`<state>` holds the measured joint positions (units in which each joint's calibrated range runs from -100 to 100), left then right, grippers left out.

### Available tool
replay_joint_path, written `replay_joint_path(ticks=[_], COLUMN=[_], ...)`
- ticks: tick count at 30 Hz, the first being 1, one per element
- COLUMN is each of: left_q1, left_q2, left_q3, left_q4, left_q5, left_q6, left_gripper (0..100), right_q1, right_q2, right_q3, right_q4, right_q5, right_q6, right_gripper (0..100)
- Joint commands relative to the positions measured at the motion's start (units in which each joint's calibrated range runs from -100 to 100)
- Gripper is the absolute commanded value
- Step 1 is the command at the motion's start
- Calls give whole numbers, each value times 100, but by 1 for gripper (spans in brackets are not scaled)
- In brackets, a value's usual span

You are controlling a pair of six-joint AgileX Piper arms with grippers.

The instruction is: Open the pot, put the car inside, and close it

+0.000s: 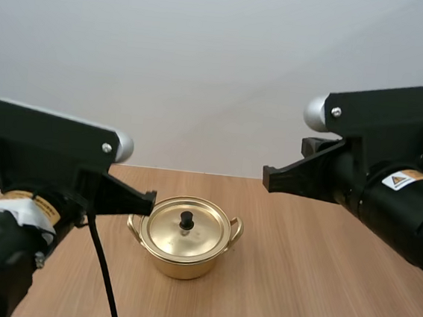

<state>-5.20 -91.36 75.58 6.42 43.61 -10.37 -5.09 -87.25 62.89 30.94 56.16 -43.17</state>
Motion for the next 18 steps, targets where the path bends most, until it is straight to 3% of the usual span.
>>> replay_joint_path(ticks=[1, 10, 18], left_q1=[1, 1, 1], left_q2=[-6, -6, -197], left_q3=[756, 1803, 2442], left_q4=[197, 461, 700], left_q5=[17, -867, -1411], left_q6=[0, 19, 42], left_gripper=[0, 0, 0], right_q1=[7, 7, 7], right_q2=[-43, -43, -43], right_q3=[236, 661, 2127], right_q4=[-33, -791, -987], right_q5=[-106, -409, -3604], right_q6=[-40, -62, -312], right_gripper=[0, 0, 0])
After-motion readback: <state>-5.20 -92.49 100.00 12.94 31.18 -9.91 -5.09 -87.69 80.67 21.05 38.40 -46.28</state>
